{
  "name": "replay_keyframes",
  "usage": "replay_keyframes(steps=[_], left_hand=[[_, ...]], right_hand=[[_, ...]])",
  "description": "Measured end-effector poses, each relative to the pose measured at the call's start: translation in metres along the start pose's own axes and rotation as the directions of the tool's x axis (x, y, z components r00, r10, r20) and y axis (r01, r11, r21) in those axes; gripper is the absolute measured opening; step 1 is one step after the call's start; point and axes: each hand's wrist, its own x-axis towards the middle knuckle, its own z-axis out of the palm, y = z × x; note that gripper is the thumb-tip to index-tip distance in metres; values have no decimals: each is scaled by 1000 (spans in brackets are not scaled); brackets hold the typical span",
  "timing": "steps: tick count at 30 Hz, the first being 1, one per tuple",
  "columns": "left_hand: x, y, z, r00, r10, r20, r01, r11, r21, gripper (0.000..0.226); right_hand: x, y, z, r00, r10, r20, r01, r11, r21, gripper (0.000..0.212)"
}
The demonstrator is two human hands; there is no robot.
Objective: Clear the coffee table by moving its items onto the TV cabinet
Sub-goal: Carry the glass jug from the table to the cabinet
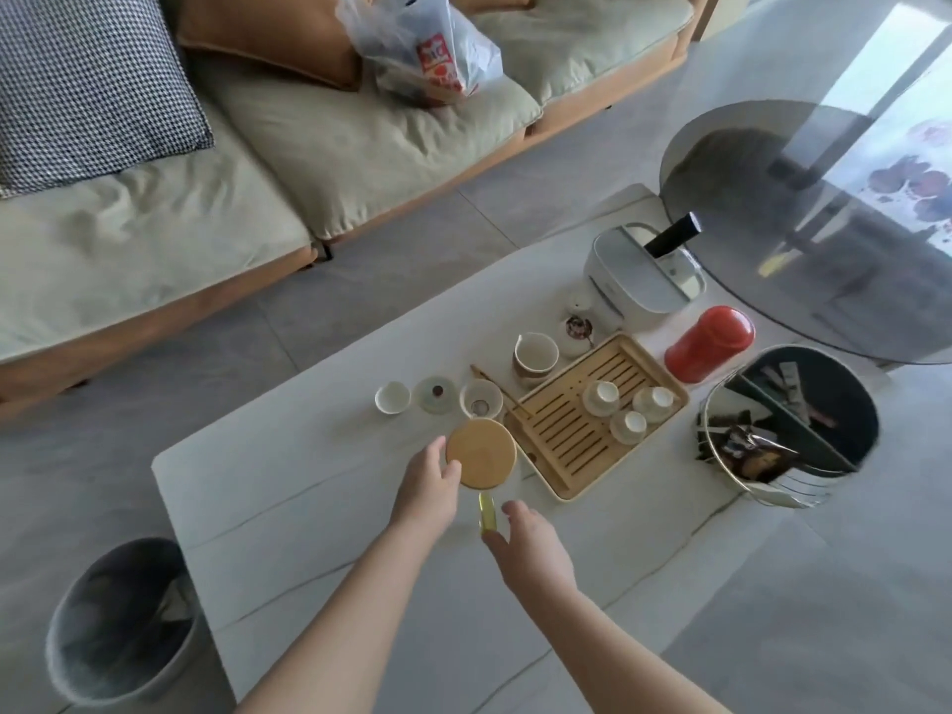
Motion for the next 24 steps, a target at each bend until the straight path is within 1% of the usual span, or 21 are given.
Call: replay_keyframes(steps=[4,6,10,12,15,20,24], left_hand=[[27,-9,13,999,-53,13,53,999,3,49],[35,-11,16,998,-64,28,64,998,3,49],[44,-9,21,995,-79,54,81,996,-45,48],[45,-8,23,994,-97,46,101,991,-91,46],[39,-8,26,993,-106,46,111,987,-120,43],[4,-4,35,993,-80,90,91,987,-133,42],[-32,14,46,989,-31,146,49,991,-125,42]], right_hand=[[29,2,15,1000,14,28,-14,1000,6,28],[39,3,20,998,38,41,-40,998,41,23],[53,4,27,991,105,80,-124,951,283,20],[54,4,29,990,115,86,-138,930,340,20],[50,10,28,990,124,64,-139,925,354,17],[23,35,18,991,129,18,-126,917,377,12],[-12,53,3,980,189,-55,-150,897,415,12]])
